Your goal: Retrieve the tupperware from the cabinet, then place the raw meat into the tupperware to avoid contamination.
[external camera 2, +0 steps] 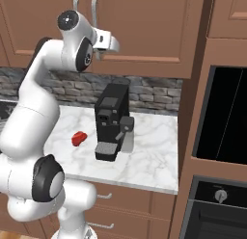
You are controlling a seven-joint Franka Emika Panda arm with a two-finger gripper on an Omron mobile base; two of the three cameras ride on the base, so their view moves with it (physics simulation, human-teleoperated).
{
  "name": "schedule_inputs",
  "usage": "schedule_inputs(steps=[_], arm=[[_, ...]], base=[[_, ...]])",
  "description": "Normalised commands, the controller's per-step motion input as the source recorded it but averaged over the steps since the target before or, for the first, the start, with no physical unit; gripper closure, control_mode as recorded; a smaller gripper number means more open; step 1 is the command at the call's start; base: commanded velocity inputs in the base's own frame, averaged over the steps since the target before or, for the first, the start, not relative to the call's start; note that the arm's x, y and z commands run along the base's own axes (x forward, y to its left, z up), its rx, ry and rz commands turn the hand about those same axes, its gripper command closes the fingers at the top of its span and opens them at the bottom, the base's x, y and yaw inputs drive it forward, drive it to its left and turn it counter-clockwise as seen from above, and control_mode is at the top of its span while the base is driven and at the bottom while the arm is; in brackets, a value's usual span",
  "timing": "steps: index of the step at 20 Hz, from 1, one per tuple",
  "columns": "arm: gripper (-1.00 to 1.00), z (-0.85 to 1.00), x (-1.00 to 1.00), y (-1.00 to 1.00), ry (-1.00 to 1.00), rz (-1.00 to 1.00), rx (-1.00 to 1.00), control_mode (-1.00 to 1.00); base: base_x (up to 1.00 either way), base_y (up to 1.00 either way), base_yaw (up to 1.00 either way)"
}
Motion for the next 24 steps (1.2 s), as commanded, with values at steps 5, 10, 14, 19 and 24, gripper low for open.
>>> schedule_inputs(steps=[5, 10, 14, 19, 24], arm=[[1.00, -0.13, -0.65, -0.36, 0.02, -0.04, 0.05, -1.00], [1.00, -0.23, -0.87, -0.58, -0.06, -0.03, 0.08, -1.00], [1.00, -0.07, -0.75, -0.72, -0.12, 0.00, 0.12, -1.00], [1.00, -0.01, -0.38, -0.76, -0.05, 0.01, 0.06, -1.00], [1.00, 0.02, -0.25, -0.68, -0.03, 0.04, 0.07, -1.00]], base=[[0.00, 0.00, 0.00], [0.00, 0.00, 0.00], [0.00, 0.00, 0.00], [0.00, 0.00, 0.00], [0.00, 0.00, 0.00]])
